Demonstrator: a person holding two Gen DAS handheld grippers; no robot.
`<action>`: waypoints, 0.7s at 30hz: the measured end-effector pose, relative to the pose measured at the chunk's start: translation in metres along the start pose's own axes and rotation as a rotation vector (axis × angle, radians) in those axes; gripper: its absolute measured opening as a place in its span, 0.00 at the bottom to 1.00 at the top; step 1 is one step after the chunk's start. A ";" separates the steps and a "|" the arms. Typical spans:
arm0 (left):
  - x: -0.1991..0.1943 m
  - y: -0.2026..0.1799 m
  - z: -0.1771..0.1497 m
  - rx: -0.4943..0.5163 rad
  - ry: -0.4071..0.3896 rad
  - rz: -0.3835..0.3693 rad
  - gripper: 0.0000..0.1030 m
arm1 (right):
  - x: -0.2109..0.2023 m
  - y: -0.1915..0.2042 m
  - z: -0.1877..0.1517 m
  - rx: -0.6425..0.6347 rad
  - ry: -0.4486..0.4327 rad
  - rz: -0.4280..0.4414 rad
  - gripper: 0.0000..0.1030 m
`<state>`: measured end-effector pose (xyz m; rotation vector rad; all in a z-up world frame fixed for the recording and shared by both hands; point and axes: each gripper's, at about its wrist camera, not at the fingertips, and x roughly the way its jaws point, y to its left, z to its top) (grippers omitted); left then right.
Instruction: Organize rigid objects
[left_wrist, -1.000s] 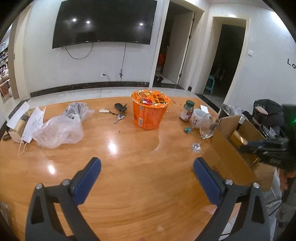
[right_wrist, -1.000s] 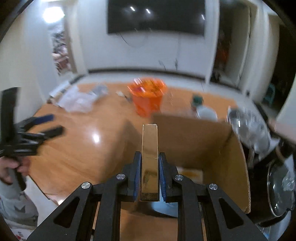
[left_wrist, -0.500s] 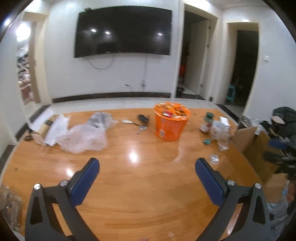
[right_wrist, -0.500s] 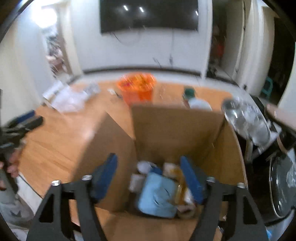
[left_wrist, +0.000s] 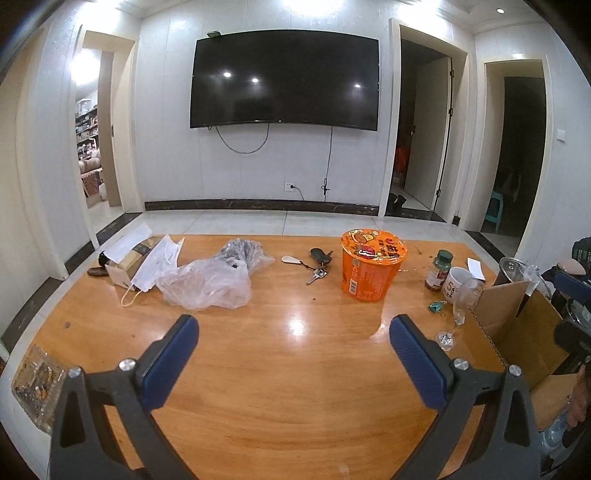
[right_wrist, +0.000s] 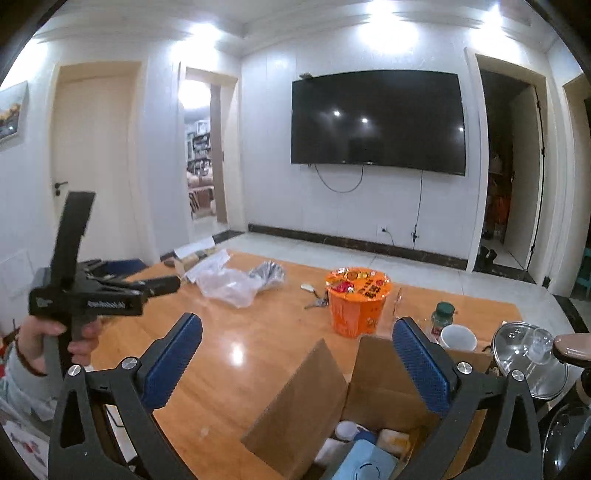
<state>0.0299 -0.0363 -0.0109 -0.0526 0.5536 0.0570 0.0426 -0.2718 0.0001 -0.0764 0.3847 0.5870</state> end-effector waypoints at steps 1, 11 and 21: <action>0.001 -0.001 0.000 0.002 0.003 0.001 0.99 | 0.002 -0.001 -0.003 -0.004 0.009 -0.006 1.00; 0.004 -0.012 -0.001 0.002 0.011 0.002 0.99 | -0.013 -0.011 -0.011 0.013 0.018 -0.021 1.00; 0.006 -0.018 -0.003 0.002 0.013 -0.003 0.99 | -0.018 -0.007 -0.009 0.000 0.026 -0.020 1.00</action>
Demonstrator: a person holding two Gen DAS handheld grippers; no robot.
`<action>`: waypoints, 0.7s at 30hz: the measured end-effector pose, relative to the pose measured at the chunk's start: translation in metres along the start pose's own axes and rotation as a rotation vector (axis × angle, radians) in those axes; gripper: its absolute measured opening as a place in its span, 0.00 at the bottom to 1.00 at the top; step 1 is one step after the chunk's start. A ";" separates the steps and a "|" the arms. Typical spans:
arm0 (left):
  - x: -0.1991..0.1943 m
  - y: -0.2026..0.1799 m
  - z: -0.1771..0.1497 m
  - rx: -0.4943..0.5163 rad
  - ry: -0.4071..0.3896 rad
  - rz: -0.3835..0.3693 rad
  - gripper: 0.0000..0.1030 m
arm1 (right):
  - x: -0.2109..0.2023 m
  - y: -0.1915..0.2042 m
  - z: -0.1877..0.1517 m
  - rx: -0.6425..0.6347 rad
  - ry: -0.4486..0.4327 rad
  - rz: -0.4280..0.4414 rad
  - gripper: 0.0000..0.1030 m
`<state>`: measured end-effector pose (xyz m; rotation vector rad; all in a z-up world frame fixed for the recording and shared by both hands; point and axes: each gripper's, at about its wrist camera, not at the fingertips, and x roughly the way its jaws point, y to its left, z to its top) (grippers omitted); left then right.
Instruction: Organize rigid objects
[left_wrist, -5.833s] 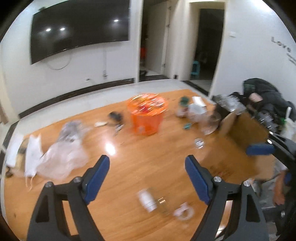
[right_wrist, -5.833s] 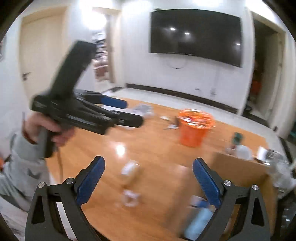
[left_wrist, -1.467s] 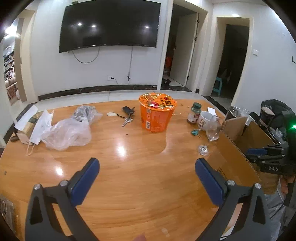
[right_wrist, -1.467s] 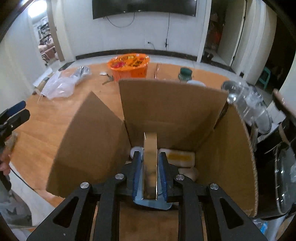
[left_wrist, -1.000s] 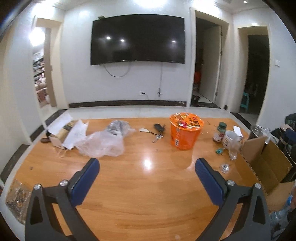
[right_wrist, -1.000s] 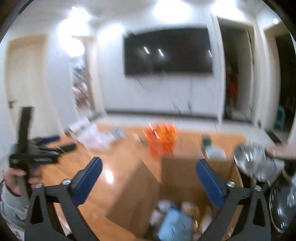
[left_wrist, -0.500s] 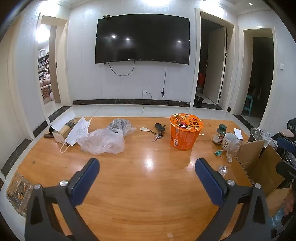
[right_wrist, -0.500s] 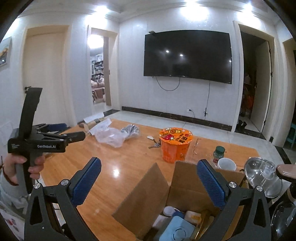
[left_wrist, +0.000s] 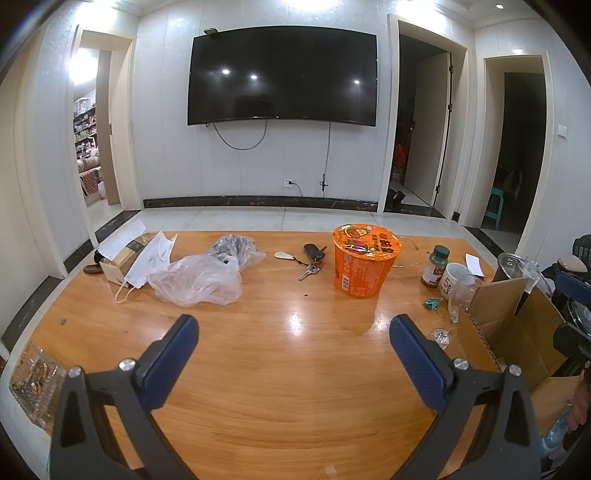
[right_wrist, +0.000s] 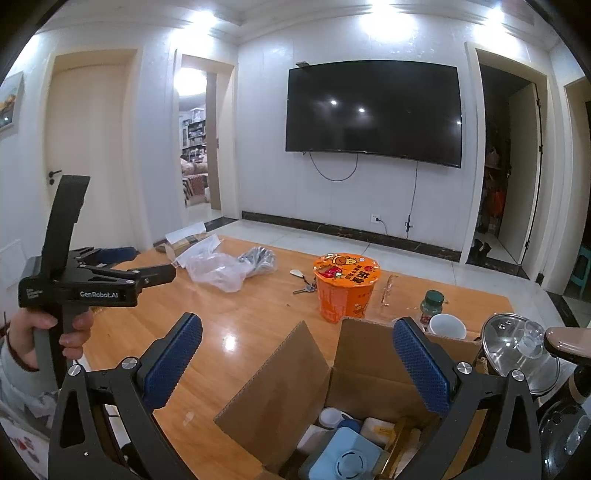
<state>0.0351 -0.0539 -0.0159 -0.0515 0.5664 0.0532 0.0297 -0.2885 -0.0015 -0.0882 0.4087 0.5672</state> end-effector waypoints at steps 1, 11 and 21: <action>0.000 -0.001 0.000 0.000 0.001 0.000 0.99 | 0.000 0.000 -0.001 0.001 0.002 -0.002 1.00; 0.002 -0.002 0.000 0.002 0.000 -0.005 0.99 | 0.001 -0.005 -0.002 0.017 0.007 -0.006 1.00; 0.000 -0.001 0.000 0.005 -0.018 -0.004 0.99 | 0.003 -0.007 -0.004 0.031 0.007 0.001 1.00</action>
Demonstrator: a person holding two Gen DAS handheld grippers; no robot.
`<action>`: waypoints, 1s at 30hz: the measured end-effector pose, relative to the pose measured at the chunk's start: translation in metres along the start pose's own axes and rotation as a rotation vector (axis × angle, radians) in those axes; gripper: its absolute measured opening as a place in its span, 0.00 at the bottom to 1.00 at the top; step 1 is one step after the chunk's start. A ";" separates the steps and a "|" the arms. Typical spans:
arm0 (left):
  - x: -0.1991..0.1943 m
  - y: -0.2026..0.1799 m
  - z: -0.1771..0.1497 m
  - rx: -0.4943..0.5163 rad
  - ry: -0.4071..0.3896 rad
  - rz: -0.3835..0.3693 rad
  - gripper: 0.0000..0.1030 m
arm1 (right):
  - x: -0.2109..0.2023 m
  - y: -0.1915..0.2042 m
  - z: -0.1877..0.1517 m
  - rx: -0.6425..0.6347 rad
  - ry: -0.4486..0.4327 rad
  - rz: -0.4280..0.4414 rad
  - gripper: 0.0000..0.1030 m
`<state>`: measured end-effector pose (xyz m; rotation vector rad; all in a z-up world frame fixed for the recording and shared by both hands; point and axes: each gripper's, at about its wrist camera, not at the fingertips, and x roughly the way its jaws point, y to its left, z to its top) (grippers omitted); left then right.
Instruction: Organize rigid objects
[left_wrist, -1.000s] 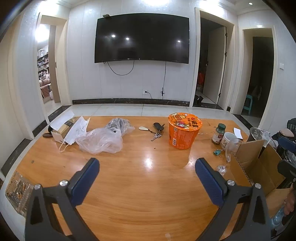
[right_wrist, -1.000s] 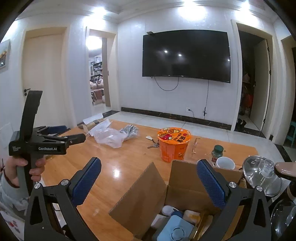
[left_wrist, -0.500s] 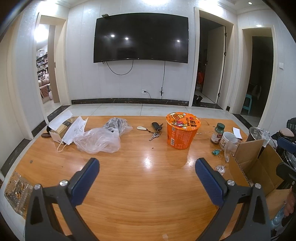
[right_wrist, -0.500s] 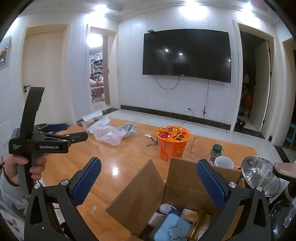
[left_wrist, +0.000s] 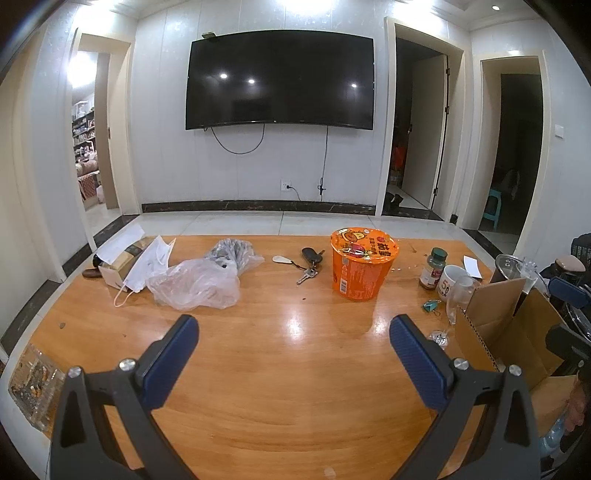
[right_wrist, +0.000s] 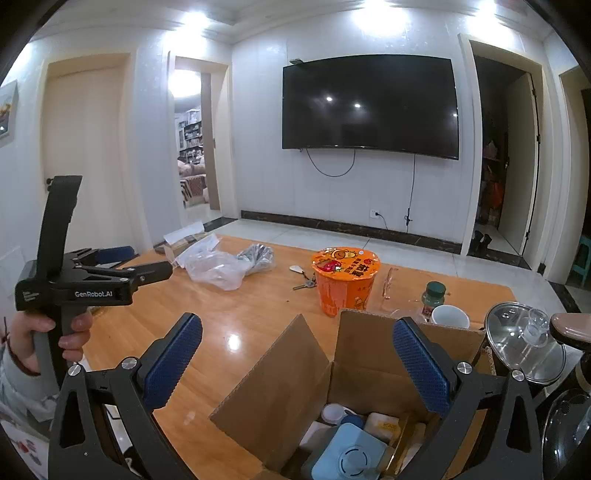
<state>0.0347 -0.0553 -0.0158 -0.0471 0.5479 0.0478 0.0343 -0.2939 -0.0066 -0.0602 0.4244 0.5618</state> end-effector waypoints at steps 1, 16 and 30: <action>0.000 0.000 0.000 0.000 0.000 -0.001 0.99 | 0.001 0.001 0.000 -0.001 0.000 -0.001 1.00; 0.000 0.001 -0.001 0.003 -0.001 0.000 0.99 | 0.003 -0.001 -0.001 0.010 0.003 -0.010 1.00; 0.000 0.002 -0.001 0.004 -0.001 -0.006 0.99 | 0.004 -0.001 -0.001 0.007 0.005 -0.011 1.00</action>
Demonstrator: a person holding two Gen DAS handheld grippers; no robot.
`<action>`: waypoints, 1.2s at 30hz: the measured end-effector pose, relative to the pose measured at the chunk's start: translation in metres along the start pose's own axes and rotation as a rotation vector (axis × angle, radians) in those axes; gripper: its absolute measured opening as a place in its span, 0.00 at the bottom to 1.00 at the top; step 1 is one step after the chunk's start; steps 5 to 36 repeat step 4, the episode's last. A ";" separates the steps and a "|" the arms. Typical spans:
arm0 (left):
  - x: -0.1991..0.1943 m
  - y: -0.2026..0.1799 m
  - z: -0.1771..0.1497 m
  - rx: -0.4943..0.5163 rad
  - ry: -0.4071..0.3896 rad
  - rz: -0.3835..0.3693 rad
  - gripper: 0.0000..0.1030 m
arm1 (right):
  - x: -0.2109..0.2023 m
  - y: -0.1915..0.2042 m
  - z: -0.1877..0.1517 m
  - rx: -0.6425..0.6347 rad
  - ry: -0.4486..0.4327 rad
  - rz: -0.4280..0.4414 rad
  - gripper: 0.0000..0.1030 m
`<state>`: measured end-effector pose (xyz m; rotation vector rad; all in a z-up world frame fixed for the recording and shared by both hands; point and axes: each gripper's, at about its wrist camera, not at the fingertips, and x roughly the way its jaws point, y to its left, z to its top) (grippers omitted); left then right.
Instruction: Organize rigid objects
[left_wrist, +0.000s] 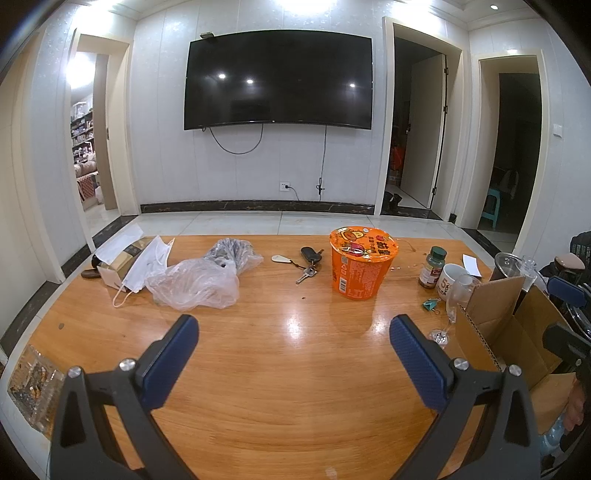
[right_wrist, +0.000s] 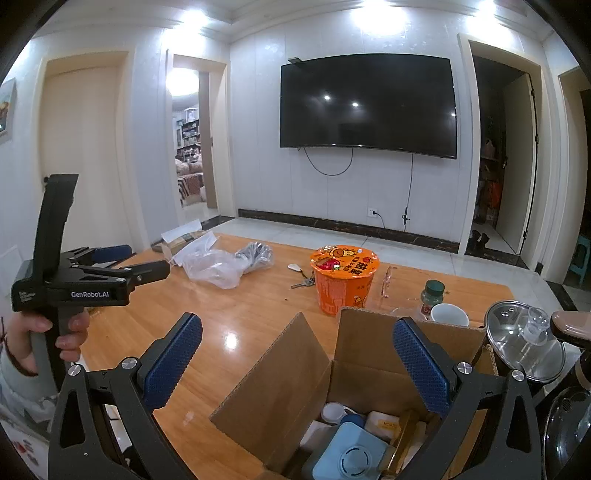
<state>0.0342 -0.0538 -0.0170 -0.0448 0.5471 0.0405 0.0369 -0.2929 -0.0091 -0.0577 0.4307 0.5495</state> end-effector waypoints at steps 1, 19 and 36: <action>0.000 0.000 0.000 0.001 0.000 -0.004 0.99 | 0.000 0.000 0.000 -0.001 -0.001 0.000 1.00; 0.000 0.000 0.000 0.003 0.000 -0.006 0.99 | 0.000 0.000 0.000 0.000 -0.001 0.002 1.00; 0.000 0.000 0.000 0.003 0.000 -0.006 0.99 | 0.000 0.000 0.000 0.000 -0.001 0.002 1.00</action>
